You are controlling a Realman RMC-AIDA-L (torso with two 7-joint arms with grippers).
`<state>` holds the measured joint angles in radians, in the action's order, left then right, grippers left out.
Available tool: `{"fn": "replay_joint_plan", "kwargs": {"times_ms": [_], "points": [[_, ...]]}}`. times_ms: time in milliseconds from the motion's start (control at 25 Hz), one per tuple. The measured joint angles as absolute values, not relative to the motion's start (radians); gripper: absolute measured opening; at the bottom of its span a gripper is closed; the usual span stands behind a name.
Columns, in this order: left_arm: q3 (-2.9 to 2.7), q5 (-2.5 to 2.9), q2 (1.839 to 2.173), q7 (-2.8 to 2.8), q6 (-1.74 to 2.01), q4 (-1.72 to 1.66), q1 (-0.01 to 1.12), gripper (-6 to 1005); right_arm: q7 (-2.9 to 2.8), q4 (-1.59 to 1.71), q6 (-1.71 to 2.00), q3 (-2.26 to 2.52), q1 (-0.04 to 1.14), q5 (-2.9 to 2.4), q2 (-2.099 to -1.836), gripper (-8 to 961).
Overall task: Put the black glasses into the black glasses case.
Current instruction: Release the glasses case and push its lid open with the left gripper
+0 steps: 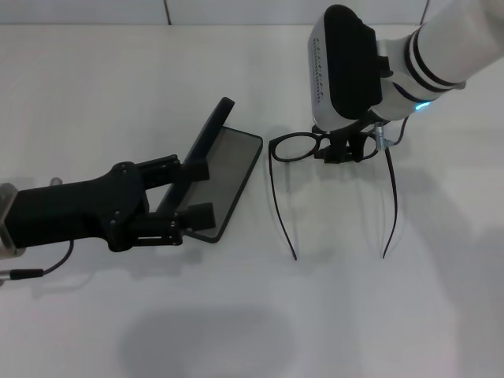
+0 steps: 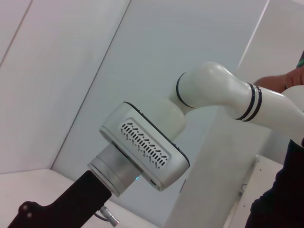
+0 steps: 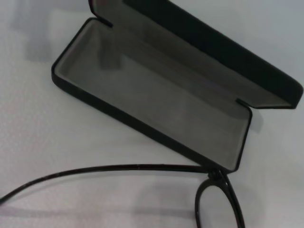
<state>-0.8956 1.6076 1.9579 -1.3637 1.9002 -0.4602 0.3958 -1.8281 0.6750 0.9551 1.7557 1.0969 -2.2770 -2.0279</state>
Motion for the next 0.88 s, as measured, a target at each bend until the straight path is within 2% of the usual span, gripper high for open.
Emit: {"fn": "replay_joint_plan", "kwargs": {"times_ms": [400, 520, 800, 880], "points": [[-0.895, 1.609, 1.960, -1.364, 1.901, -0.460, 0.390, 889, -1.831, 0.689, 1.004, 1.717, 1.094, -2.277, -2.027, 320], [-0.893, 1.607, 1.960, -1.364, 1.903, -0.460, 0.384, 889, -1.826, 0.731, 1.086, 1.623, 1.087, -2.287, -2.019, 314], [-0.848, 1.605, 1.959, -1.404, 1.904, -0.460, 0.382, 889, -1.832, 1.004, 1.135, 1.398, 0.924, -2.392, -2.021, 349], [-0.801, 1.604, 1.960, -1.460, 1.904, -0.466, 0.382, 889, -1.832, 1.101, 1.156, 1.345, 0.862, -2.373, -2.020, 430]]}}
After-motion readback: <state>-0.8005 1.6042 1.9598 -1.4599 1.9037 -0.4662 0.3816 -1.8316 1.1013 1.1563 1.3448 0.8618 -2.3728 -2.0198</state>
